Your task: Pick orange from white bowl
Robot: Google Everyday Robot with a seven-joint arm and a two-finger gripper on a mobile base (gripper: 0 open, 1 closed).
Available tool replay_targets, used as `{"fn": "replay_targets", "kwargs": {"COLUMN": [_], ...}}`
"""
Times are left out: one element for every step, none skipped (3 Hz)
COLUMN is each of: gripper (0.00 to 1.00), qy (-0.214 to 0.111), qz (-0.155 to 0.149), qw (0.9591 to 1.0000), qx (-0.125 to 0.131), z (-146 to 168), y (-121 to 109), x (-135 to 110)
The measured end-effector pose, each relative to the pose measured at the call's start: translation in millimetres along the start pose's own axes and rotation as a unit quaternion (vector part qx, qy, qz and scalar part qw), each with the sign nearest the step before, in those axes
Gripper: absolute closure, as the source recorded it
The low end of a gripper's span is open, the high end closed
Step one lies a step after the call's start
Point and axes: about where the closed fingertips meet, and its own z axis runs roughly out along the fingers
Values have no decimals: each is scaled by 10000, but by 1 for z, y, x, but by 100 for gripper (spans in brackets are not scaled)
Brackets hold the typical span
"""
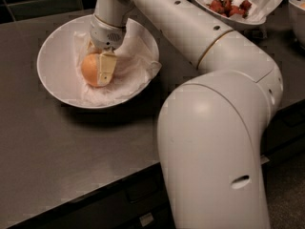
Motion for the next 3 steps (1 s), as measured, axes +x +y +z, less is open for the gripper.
{"fn": "replay_targets", "kwargs": {"gripper": [80, 100, 100], "qy": [0, 0, -23], "qz": [0, 0, -113], "qw": [10000, 10000, 9993], "qx": [0, 1, 344], "z": [0, 0, -21], "y": [0, 0, 3], "x": [0, 0, -10]}}
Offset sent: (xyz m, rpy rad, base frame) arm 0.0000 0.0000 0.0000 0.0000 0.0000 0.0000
